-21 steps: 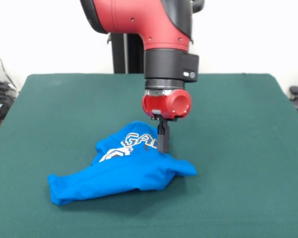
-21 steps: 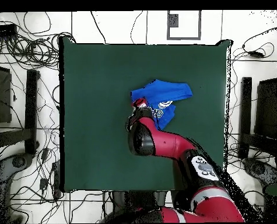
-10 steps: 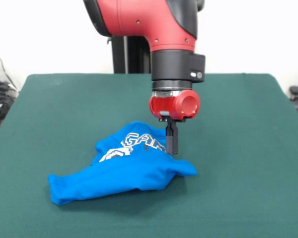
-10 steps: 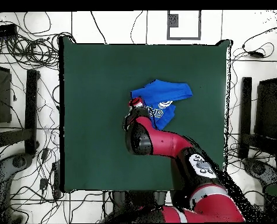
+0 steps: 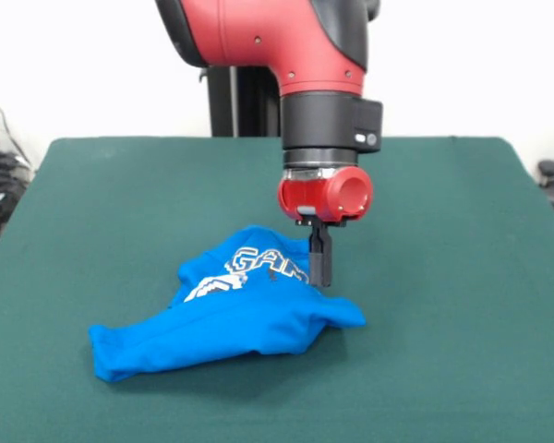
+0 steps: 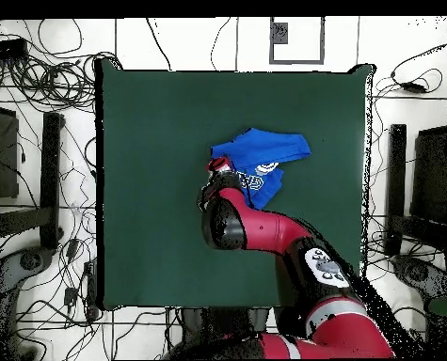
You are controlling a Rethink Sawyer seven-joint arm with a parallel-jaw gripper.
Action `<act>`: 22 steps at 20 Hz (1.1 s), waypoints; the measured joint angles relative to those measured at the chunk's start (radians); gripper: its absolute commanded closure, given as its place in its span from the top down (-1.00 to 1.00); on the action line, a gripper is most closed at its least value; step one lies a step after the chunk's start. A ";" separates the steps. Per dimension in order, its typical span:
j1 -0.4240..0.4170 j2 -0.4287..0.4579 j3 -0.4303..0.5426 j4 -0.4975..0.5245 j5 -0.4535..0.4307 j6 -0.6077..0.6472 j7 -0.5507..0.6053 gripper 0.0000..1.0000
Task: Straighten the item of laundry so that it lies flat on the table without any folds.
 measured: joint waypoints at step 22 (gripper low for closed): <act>0.004 -0.057 -0.005 0.023 0.000 0.000 0.000 -1.00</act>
